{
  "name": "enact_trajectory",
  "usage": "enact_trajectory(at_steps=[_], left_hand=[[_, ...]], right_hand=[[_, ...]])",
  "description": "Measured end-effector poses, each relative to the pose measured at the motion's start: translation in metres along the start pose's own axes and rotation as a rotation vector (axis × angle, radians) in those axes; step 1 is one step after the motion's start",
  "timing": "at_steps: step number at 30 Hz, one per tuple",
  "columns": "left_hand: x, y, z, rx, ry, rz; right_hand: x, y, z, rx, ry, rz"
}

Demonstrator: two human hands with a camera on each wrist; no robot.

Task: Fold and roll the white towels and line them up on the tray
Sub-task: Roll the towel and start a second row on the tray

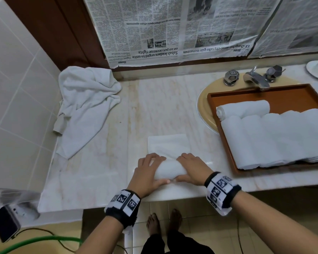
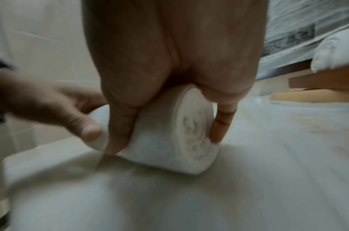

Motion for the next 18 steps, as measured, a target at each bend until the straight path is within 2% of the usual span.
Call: enact_trajectory(at_steps=[2,5,7,10,12,15,18], left_hand=[[0.002,0.005,0.004,0.049,-0.010,-0.085],[0.000,0.003,0.007,0.032,0.021,-0.078],[-0.003,0.000,0.007,0.001,0.051,0.001],[-0.015,-0.011,0.005,-0.062,0.113,0.119],[-0.021,-0.019,0.003,-0.057,0.139,0.165],[-0.018,-0.023,0.003,-0.077,0.141,0.172],[-0.009,-0.013,0.002,-0.111,0.034,0.024]], right_hand=[[-0.012,-0.007,-0.004,0.019,-0.102,0.108],[-0.017,-0.006,-0.006,0.051,-0.181,0.184],[-0.012,0.002,0.000,0.056,-0.066,0.114],[0.010,0.018,0.014,0.014,0.214,-0.150],[0.018,0.020,0.018,0.032,0.266,-0.273],[0.015,0.010,0.012,0.046,0.226,-0.220],[0.003,-0.005,0.004,0.035,0.159,-0.115]])
Point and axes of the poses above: each hand's wrist, its own y-axis away from the middle knuckle, its own x-axis out of the palm, z = x × y, the point moved 1 cm from there along -y, towards the middle knuckle, and after that the axes turned 4 degrees about -x, right-handed, at the moved point
